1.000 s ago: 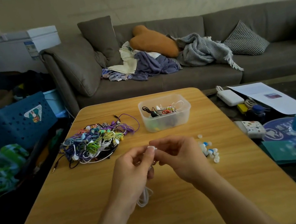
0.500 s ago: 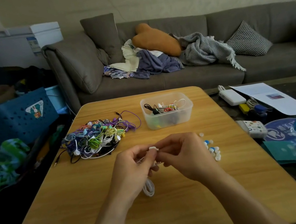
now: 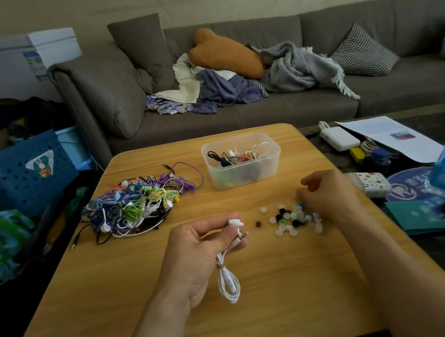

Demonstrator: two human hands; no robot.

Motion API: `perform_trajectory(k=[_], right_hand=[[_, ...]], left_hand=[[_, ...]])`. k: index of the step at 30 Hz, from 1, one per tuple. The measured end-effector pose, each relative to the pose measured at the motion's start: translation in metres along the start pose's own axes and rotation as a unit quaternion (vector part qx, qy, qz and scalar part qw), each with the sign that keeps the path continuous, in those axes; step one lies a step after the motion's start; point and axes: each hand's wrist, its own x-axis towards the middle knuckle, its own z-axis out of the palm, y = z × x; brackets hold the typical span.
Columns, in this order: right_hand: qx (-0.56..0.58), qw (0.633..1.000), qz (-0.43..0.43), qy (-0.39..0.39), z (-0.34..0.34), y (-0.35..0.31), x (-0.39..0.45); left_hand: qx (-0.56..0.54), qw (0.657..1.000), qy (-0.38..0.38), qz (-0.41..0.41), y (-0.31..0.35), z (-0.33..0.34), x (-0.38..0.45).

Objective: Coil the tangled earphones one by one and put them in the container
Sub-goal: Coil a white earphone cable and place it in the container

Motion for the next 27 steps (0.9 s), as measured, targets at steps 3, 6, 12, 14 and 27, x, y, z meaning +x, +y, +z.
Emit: perform_trajectory(k=[3, 6, 12, 14, 27], right_hand=[[-0.027, 0.998, -0.027, -0.042, 0.001, -0.005, 0.008], [-0.067, 0.992, -0.060, -0.092, 0.001, -0.006, 0.010], [0.104, 0.991, -0.081, 0.017, 0.001, -0.018, -0.006], [0.220, 0.969, -0.109, 0.006, -0.005, -0.031, -0.020], [0.450, 0.836, -0.198, -0.243, 0.011, -0.059, -0.080]], left_hand=[[0.022, 1.000, -0.013, 0.010, 0.000, 0.002, -0.001], [0.068, 0.997, -0.001, 0.030, -0.003, 0.001, -0.001], [0.012, 0.999, 0.043, 0.024, -0.001, 0.007, -0.001], [-0.022, 0.998, 0.057, 0.017, -0.002, 0.009, -0.001], [-0.012, 0.993, 0.079, 0.088, 0.002, 0.012, -0.005]])
